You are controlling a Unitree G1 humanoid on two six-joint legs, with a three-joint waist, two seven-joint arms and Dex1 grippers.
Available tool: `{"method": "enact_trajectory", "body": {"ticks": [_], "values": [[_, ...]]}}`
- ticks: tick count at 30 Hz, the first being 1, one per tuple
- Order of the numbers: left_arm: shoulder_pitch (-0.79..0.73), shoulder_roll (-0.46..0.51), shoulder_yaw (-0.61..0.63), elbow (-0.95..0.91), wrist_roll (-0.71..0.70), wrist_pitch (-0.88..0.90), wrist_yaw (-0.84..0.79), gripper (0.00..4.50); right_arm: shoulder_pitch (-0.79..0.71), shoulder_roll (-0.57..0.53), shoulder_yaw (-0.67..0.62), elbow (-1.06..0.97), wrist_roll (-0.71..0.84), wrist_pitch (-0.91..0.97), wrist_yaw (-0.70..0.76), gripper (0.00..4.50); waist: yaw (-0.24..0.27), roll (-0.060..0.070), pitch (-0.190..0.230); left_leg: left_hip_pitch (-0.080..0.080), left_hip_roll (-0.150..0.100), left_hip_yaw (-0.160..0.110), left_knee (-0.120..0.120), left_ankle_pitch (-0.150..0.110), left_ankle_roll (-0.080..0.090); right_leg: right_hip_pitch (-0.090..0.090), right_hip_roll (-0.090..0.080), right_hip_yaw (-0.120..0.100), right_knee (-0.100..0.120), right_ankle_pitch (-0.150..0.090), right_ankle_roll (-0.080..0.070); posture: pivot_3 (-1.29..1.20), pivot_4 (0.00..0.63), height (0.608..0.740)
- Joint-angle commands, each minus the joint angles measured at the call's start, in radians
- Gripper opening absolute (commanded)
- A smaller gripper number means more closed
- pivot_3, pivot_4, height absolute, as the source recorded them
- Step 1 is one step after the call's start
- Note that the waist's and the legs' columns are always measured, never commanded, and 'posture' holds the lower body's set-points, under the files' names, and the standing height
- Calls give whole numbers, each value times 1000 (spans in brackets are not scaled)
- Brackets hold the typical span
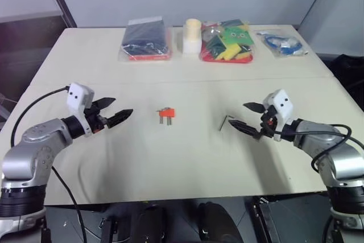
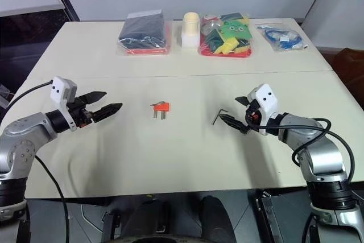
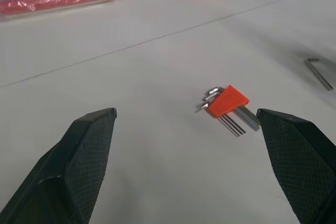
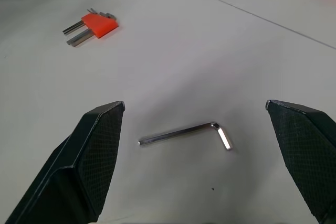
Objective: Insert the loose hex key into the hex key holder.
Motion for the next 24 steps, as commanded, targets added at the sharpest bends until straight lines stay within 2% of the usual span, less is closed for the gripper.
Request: {"method": "enact_trajectory", "body": {"ticks": [1, 8, 14, 19, 24], "values": [[-25, 3, 11, 5, 11, -32, 1, 4469, -30, 9, 6, 6, -4, -31, 9, 4500, 0, 0, 0, 0, 0, 0, 0, 0, 0, 0, 0, 0, 0, 0, 0, 0, 150, 740], [-37, 14, 1, 25, 20, -42, -20, 4469, -71, 19, 32, 55, -28, -66, 26, 4500, 0, 0, 0, 0, 0, 0, 0, 0, 0, 0, 0, 0, 0, 0, 0, 0, 150, 740], [-114, 94, -95, 128, 66, -116, -219, 4469, -202, 58, 138, 187, -94, -154, 86, 4500, -2, 0, 0, 0, 0, 0, 0, 0, 0, 0, 1, 0, 0, 0, 0, 0, 150, 740], [-233, 163, -199, 245, 120, -168, -413, 4469, -391, 159, 278, 410, -187, -273, 178, 4500, -8, 0, 0, 0, 0, 1, 0, 0, 0, -1, 2, 0, 0, 0, 0, 0, 150, 740], [-247, 181, -220, 252, 134, -176, -476, 4469, -547, 282, 385, 689, -279, -419, 270, 4500, -11, 0, 0, -1, 0, 1, 0, 0, 0, -2, 4, 0, 0, 0, 0, 0, 150, 740]]}}
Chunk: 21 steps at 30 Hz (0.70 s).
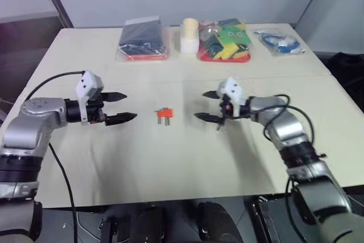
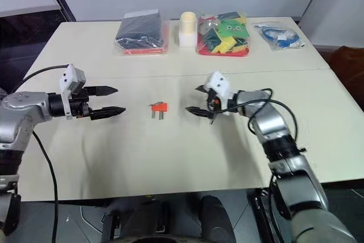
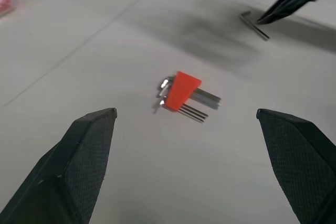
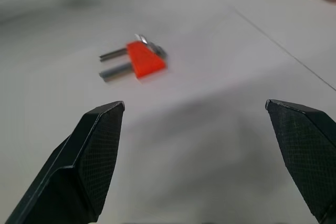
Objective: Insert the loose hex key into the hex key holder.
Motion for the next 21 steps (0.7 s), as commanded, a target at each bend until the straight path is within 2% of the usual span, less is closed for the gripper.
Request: {"method": "enact_trajectory", "body": {"ticks": [1, 6, 10, 14, 21], "values": [[-1, 19, 9, -20, 2, -8, -29, 4469, -78, 57, 34, 152, -53, -117, 49, 4500, 1, 0, 0, 0, 0, 0, 0, 0, 0, 0, 0, 0, 0, 0, 0, 0, 150, 740], [97, 22, 57, -125, -36, 42, 0, 4469, -235, 190, 72, 487, -147, -308, 53, 4500, -3, 0, 0, -1, 0, 1, 0, 0, 0, -1, -1, 1, 0, 0, 0, 0, 150, 740], [176, 13, 109, -199, -60, 72, 53, 4469, -322, 239, 70, 694, -212, -426, 26, 4500, -8, 0, 0, -1, 0, 0, 0, 0, 0, -2, -1, 1, 1, 0, 0, 0, 150, 740], [238, -5, 147, -261, -81, 94, 106, 4469, -368, 277, 75, 807, -268, -503, 16, 4500, -10, 0, 0, -1, 0, -1, 0, 1, -1, -1, -2, 1, 1, 0, 0, 0, 150, 740], [314, -21, 190, -341, -117, 124, 166, 4469, -393, 312, 74, 885, -335, -556, 13, 4500, -26, 1, 0, 0, 0, -1, -2, 1, -3, -2, -2, 1, 2, 0, 0, 0, 150, 740]]}}
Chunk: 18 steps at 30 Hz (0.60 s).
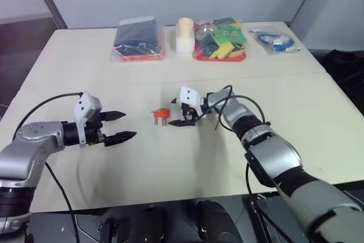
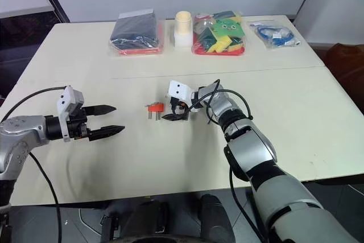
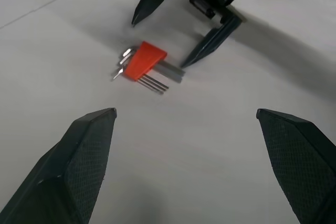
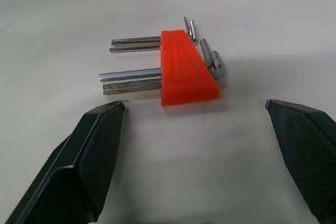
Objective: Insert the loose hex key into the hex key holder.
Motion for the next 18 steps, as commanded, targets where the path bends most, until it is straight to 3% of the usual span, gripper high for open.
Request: {"method": "enact_trajectory", "body": {"ticks": [1, 10, 13, 15, 18], "values": [[17, 1, 49, -53, -29, 11, 25, 4469, -8, 20, 13, 27, -55, -46, 10, 4500, -1, 0, 0, 0, 0, 0, 0, 0, 0, 0, 0, 0, 0, 0, 0, 0, 150, 740], [36, -21, 52, -81, -42, 22, 80, 4469, -2, 77, 24, 56, -114, -100, 88, 4500, -13, 1, -1, 1, 0, 0, -1, 0, -1, 0, 0, 0, 0, 0, 0, 0, 150, 740], [65, -26, 68, -103, -45, 26, 104, 4500, -5, 90, 13, 61, -112, -90, 95, 3594, -23, 1, -1, 1, 0, 0, -2, 0, -1, 0, 0, 0, 0, 0, 0, 0, 150, 740], [78, -32, 78, -113, -50, 25, 123, 4500, -8, 102, -7, 65, -97, -64, 100, 2684, -25, 1, -1, 1, 0, 0, -2, 0, -1, 0, 0, 0, 0, 0, 0, 0, 150, 740], [87, -42, 88, -124, -56, 22, 152, 4500, -22, 118, -57, 75, -68, 4, 83, 2684, -24, 1, -1, 2, 0, 0, -3, 1, -2, 0, 0, 0, 0, 0, 0, 0, 150, 740]]}}
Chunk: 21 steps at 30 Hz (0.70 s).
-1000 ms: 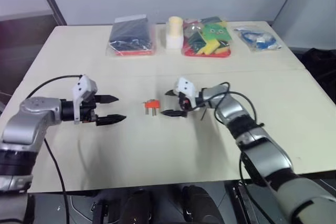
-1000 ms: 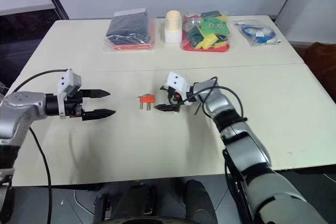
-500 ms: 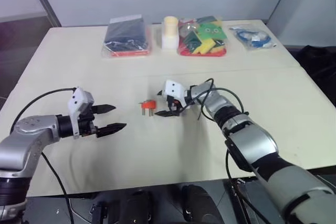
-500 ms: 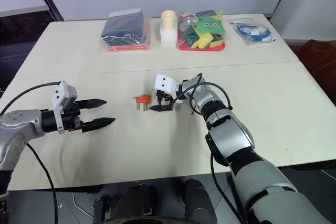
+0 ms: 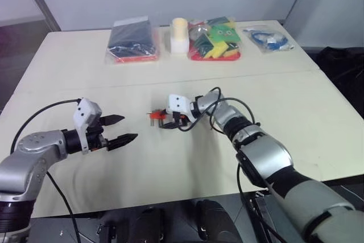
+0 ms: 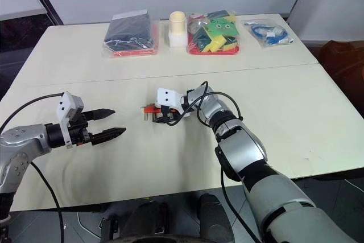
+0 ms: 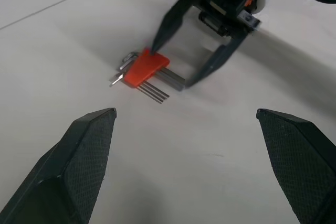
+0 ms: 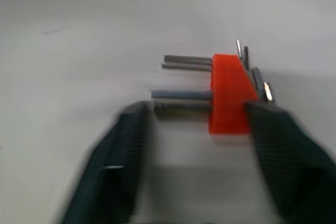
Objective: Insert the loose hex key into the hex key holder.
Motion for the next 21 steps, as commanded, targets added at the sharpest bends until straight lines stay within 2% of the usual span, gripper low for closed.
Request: {"method": "enact_trajectory", "body": {"ticks": [1, 5, 10, 13, 15, 21], "values": [[4, -8, 49, -38, -17, -2, 34, 4500, -10, 21, -37, 30, 7, 82, -14, 2684, 1, 0, 0, 0, 0, 0, 0, 0, 0, 0, 0, 0, 0, 0, 0, 0, 150, 740], [13, -15, 53, -49, -23, -1, 51, 4500, -19, 15, -68, 28, 8, 109, -6, 2684, 3, 0, 0, 0, 0, 0, 0, 0, 0, 0, 0, 0, 0, 0, 0, 0, 150, 740], [26, -20, 61, -56, -33, 5, 65, 4500, -35, -12, -100, 10, 31, 113, 120, 2684, 4, 0, 0, 0, -1, 0, 0, 0, 0, 0, -1, 0, 0, 0, 0, 0, 150, 740], [38, -17, 59, -59, -39, 7, 65, 4500, -55, -38, -111, -5, 40, 109, 190, 3520, 3, 0, 0, 0, -1, 0, 0, 0, 0, 0, -1, 0, 0, 0, 0, 0, 150, 740], [39, -16, 56, -58, -41, 9, 63, 4500, -67, -50, -114, -7, 36, 105, 190, 4469, 3, 1, 0, 0, -1, 0, 0, 0, 0, 0, -1, 0, 0, 0, 0, 0, 150, 740], [8, -23, 34, -48, -38, 12, 65, 4500, -94, -68, -145, 16, 34, 135, 61, 4469, 1, 1, 0, -1, -1, 0, 0, 0, -1, -1, -1, 0, 0, 0, 0, 0, 150, 740]]}}
